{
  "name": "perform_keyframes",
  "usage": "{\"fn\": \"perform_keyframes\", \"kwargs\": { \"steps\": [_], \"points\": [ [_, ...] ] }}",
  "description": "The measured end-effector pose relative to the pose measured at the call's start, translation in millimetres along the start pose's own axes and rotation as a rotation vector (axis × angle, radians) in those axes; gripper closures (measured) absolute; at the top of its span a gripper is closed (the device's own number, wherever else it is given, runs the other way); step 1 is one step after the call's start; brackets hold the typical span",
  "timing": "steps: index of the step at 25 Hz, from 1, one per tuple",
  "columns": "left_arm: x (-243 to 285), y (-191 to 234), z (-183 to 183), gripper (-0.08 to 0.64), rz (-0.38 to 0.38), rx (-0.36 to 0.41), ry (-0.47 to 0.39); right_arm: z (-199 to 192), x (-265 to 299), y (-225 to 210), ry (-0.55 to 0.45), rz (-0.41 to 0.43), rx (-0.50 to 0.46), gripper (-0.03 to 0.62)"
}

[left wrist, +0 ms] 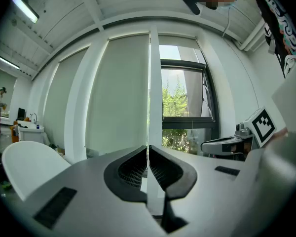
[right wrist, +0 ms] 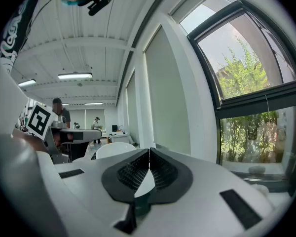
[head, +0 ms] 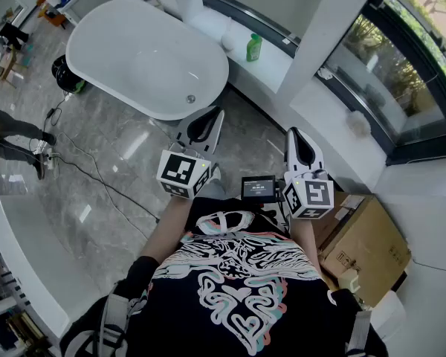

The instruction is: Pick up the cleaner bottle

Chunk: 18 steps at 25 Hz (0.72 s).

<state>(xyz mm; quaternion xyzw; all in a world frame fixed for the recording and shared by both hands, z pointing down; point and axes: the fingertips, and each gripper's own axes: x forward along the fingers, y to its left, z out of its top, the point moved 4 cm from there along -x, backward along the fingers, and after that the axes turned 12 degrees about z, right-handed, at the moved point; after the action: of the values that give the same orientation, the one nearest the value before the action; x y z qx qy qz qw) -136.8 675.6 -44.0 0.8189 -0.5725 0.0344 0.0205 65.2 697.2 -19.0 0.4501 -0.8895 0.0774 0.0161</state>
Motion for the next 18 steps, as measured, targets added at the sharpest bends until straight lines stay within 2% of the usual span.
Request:
{"fn": "perform_keyframes", "kwargs": {
  "steps": [12,18],
  "points": [
    [1,3,5,0.531,0.065,0.034,0.007,4,4,-7,-0.002,0.040,-0.002,0.565],
    [0,-6,1,0.531,0.076,0.034,0.016,-6,1,-19,0.014,0.039,0.080,0.563]
  ]
}}
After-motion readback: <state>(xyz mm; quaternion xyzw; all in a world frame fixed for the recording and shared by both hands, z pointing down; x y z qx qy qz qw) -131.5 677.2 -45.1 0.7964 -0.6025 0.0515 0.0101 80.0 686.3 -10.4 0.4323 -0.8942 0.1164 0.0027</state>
